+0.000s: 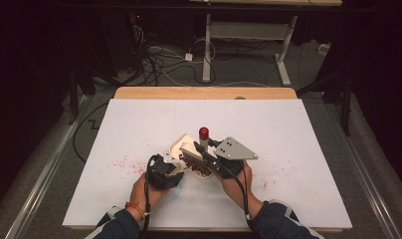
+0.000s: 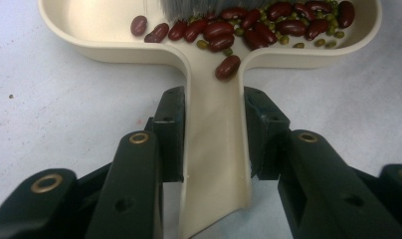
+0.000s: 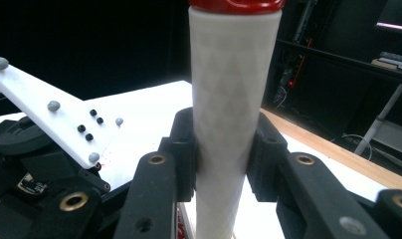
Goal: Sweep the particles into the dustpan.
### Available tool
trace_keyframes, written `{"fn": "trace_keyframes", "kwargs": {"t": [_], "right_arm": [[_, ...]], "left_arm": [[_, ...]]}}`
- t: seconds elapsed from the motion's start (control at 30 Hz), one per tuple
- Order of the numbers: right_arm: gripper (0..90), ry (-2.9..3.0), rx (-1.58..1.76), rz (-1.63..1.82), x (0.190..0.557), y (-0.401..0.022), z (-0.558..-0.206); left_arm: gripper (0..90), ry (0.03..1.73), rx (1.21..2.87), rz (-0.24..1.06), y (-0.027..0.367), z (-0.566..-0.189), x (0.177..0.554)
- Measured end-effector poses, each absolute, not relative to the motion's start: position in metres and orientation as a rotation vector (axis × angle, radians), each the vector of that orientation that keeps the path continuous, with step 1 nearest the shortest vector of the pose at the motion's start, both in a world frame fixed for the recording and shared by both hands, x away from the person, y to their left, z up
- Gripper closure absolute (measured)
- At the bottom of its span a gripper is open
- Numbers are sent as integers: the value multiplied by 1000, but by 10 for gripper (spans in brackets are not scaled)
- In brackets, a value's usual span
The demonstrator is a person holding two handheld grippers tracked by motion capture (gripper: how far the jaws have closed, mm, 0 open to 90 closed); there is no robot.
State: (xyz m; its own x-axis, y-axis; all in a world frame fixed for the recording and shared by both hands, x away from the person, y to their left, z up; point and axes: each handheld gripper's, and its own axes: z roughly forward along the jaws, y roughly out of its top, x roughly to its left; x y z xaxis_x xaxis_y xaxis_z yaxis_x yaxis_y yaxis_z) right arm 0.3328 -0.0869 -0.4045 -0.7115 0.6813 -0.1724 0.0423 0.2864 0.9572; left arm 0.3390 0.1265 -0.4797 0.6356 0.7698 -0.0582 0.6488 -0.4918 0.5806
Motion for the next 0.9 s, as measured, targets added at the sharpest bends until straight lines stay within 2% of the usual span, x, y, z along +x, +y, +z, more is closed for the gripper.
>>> {"fn": "trace_keyframes", "kwargs": {"t": [0.5,0.9], "right_arm": [[700,1889,676,1500,336,-114,-380],[699,1954,634,1482,326,-138,-382]], "left_arm": [[633,1106,2276,282,133,-478,341],[634,1130,2239,307,141,-477,342]]}}
